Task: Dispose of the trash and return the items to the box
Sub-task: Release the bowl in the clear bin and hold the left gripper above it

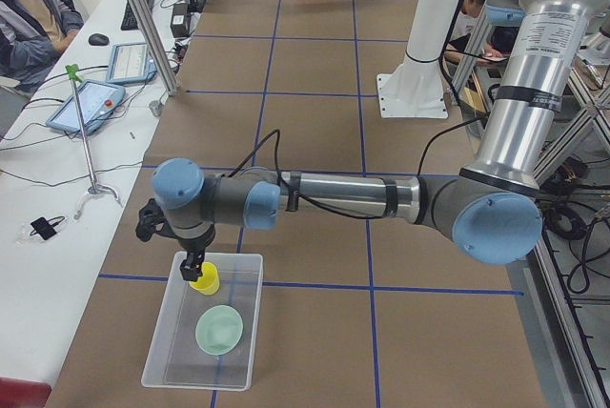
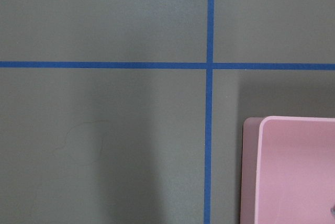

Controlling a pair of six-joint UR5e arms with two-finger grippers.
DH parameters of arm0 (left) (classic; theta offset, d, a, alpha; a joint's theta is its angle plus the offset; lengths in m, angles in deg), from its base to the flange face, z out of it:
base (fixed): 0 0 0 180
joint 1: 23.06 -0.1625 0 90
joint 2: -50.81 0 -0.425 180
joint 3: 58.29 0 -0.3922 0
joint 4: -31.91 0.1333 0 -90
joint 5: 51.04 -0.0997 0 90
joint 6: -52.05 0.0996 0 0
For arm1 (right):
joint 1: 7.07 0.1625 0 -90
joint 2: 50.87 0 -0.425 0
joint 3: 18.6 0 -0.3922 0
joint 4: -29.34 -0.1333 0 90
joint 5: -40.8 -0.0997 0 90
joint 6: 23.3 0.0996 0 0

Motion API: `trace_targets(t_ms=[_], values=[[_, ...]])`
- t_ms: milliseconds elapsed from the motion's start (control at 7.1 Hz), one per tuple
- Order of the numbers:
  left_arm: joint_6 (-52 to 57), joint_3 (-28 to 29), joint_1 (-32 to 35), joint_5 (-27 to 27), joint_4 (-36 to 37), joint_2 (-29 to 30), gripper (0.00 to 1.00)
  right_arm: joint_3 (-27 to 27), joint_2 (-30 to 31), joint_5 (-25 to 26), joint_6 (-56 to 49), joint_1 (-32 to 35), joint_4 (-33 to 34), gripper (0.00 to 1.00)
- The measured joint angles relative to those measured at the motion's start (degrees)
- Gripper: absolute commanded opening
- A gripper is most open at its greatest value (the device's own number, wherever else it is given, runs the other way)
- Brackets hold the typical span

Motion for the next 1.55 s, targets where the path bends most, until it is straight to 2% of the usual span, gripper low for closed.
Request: trace_targets(t_ms=[141,282,845,1127,1549], values=[[-0.6,-6.6,-0.7,-0.2,2.4,-4.0,0.98,0.1,0.6,0.2,-0.2,0.1,0.0,1.00],[-2.0,-10.5,-1.6,-0.2,3.3,-6.9,0.98,0.2,1.3,0.4,-0.8,0.2,0.0,1.00],[-5.1,-17.6,-3.8,0.2,3.4,-14.8,0.98,-0.1,3.7,0.6,-2.1,0.2,0.0,1.00],[-5.2,-19.0,-4.0,-0.1,3.4,-16.2,0.98,-0.1,4.1,0.6,-2.8,0.2,0.0,1.00],[-4.8,-17.6,-4.3,0.3,3.1,-15.5,0.98,-0.3,4.5,0.7,-4.9,0.1,0.1,1.00]])
